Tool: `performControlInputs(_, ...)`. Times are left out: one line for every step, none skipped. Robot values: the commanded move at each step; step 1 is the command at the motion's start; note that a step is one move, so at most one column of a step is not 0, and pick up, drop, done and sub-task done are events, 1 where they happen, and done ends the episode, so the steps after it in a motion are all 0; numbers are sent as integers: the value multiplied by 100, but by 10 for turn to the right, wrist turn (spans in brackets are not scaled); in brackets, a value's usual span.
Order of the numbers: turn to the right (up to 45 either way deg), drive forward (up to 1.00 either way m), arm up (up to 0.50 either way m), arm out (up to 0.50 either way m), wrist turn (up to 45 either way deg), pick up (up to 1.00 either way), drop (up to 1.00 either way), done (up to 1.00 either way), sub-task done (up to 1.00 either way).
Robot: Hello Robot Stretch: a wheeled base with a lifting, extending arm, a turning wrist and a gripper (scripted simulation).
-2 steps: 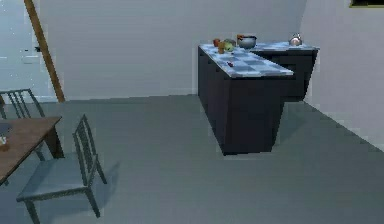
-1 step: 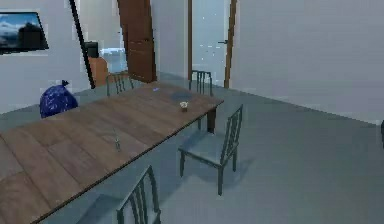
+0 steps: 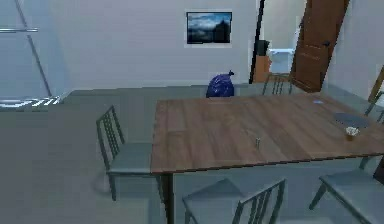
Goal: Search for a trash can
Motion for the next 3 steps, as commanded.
performControlInputs(-450, 0, 0, 0, 0, 0, 0, 0, 0)
performControlInputs(-30, 0, 0, 0, 0, 0, 0, 0, 0)
performControlInputs(-450, 0, 0, 0, 0, 0, 0, 0, 0)
